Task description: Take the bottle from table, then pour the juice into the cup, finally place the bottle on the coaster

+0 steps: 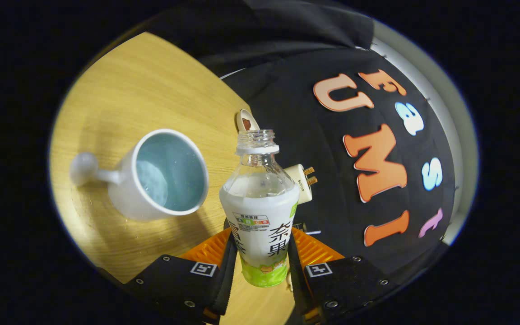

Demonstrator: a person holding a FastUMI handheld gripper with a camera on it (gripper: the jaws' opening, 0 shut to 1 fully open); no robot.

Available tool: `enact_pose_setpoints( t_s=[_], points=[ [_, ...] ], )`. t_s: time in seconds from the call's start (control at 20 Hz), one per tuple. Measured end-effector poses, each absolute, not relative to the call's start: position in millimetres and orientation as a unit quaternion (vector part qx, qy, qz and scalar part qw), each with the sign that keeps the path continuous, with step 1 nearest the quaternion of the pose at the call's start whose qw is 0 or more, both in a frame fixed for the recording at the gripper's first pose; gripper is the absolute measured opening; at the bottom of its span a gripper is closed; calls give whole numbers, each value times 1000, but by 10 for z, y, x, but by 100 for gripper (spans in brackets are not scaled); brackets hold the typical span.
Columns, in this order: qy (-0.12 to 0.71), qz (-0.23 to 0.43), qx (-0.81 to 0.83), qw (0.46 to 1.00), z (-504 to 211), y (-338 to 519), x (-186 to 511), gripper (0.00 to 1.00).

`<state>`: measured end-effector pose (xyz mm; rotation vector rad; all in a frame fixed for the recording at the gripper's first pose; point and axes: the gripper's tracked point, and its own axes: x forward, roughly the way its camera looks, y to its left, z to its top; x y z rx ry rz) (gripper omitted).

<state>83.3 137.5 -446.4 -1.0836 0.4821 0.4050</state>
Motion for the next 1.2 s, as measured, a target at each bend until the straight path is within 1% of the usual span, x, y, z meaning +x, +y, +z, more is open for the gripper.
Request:
enact_pose_setpoints(
  t_s=[0.1,0.2,0.5,0.75,0.95,1.2],
  points=[
    [237,170,-434,853,-4471,1378,933,57],
    [231,153,-387,879,-4385,1368,1058,57],
    [238,119,-246,932,-4371,1329,1485,57],
    [242,69,-181,951,-4526,1151,1785,57],
    [250,59,-131,958,-4704,1132,1961,57],
    [285,37,-88,954,-5011,1051,2052,57]
  ],
)
